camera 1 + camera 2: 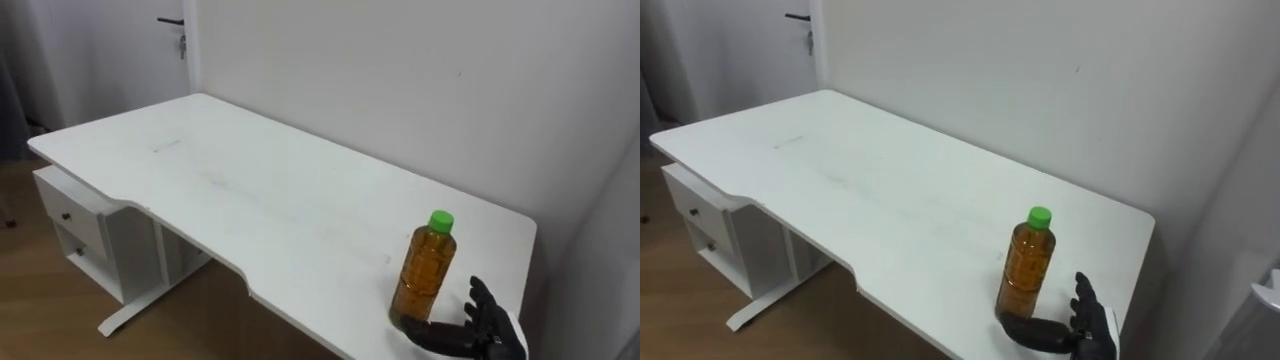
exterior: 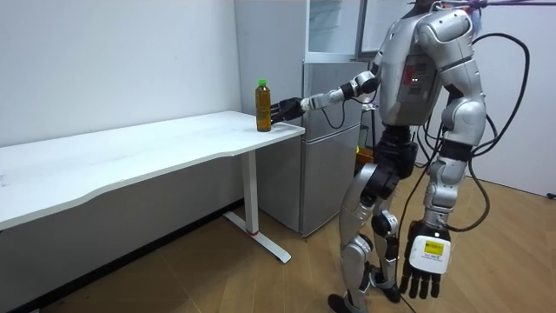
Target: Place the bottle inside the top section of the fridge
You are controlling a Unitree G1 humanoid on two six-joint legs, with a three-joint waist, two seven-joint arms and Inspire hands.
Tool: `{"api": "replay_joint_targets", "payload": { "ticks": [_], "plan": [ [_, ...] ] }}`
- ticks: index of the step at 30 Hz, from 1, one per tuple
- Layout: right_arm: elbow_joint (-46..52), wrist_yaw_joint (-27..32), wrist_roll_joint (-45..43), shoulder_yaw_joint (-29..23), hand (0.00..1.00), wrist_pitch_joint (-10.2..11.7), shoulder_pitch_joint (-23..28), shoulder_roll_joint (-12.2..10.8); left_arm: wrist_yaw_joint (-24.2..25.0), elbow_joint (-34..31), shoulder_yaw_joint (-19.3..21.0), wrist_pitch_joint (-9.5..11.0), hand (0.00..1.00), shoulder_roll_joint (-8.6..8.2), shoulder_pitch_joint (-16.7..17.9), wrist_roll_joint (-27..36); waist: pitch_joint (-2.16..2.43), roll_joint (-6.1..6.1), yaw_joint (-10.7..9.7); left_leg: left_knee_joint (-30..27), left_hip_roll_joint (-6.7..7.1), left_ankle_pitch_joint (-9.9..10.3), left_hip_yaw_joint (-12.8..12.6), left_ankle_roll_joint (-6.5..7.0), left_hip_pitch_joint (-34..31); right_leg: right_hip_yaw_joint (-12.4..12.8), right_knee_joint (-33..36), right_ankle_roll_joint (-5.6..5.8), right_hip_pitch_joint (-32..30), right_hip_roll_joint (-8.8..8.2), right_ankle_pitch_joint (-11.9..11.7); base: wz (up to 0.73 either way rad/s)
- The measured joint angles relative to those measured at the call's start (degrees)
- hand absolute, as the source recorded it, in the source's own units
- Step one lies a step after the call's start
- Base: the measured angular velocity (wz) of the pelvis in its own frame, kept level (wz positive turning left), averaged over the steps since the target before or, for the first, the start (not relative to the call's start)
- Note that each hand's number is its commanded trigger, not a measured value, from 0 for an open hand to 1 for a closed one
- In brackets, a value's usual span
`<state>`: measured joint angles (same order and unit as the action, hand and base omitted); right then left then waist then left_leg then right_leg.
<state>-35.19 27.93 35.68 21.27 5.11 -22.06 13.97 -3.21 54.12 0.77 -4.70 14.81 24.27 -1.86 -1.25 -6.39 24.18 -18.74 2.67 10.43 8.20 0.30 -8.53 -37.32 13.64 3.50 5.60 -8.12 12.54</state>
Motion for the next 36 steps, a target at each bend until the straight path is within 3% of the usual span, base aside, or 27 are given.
{"api": "replay_joint_targets", "payload": {
  "ticks": [7, 18, 27, 36],
  "plan": [
    [0.05, 2.05, 0.0, 0.0, 0.0, 0.04, -0.72, 0.01, 0.04, -0.02, 0.17, 0.1, 0.0, 0.0, 0.1, 0.06, 0.3, -0.51, 0.62, 0.24, 0.03, -0.02, 0.3, -0.02, 0.02, -0.2, -0.03, 0.01, -0.08, 0.0, 0.01, 0.01],
    [0.47, 1.76, 0.26, 0.04, 0.0, 1.4, -3.98, 0.15, 0.61, -0.28, 0.31, 0.57, 0.0, 0.23, 0.16, 0.08, 0.35, -2.14, 1.66, 0.33, 0.08, -0.04, 0.71, -0.05, 0.24, -0.46, -0.1, 0.01, 0.26, 0.04, 0.01, 0.01],
    [1.8, 0.88, 0.26, 0.03, 0.0, 1.39, -3.98, 0.62, 1.45, -1.0, 2.6, 0.56, 0.0, 0.27, 0.35, 0.07, 0.05, -1.73, 1.87, 0.03, 0.09, -0.15, 0.77, -0.15, 0.18, -0.44, -0.1, 0.01, 0.55, 0.1, 0.01, 0.0],
    [2.16, 1.24, 0.25, 0.11, 0.0, 1.39, -3.98, 0.75, 1.56, -1.25, 2.59, 0.59, 0.0, 0.47, 0.36, 0.09, 0.06, -1.75, 2.53, 0.04, 0.17, -0.2, 1.14, -0.2, 0.02, -0.58, -0.18, 0.01, 0.45, 0.16, 0.01, 0.01]
  ]
}}
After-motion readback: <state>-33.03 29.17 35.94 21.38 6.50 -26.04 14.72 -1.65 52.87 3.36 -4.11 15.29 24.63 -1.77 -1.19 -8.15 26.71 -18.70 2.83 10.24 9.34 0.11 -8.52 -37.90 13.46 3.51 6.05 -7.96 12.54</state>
